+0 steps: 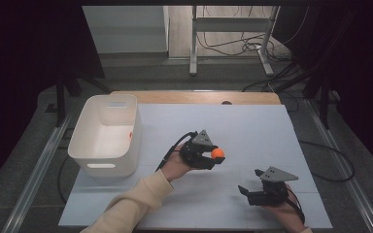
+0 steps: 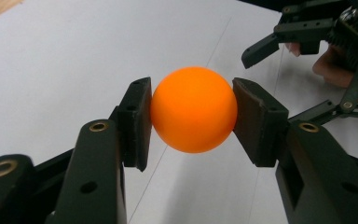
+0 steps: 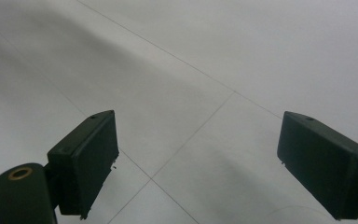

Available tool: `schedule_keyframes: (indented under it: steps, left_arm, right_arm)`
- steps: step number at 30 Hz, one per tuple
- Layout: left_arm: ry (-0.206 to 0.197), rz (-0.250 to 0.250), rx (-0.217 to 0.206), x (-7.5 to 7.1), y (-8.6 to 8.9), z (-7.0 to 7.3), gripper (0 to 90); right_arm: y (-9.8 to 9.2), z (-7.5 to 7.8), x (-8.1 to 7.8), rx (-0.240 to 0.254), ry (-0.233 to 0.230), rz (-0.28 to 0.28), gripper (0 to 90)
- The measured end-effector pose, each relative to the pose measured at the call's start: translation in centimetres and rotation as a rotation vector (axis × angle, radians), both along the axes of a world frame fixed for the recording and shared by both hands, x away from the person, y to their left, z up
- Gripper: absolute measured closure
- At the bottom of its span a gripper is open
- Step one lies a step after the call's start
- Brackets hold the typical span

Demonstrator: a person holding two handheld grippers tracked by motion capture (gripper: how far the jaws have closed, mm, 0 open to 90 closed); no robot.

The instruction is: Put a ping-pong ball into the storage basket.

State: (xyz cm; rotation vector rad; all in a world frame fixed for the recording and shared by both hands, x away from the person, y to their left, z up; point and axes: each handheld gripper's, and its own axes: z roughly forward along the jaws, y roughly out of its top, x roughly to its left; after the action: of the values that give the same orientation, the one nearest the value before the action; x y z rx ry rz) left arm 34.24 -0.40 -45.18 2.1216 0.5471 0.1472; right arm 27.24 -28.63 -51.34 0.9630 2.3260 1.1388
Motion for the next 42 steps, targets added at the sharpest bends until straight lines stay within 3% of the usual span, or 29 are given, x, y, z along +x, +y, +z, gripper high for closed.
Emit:
schedule_keyframes:
  steps: [14,42]
  left_arm:
    - [-0.023,0.033,-0.048,0.2,2.3,2.1,50.1]
    - [-0.061,0.089,-0.116,0.4,5.7,4.5,50.1]
  right_arm:
    - [0.0,0.0,0.0,0.001,-0.001,-0.001,12.9]
    - [0.0,0.0,0.0,-0.002,-0.002,-0.001,13.1]
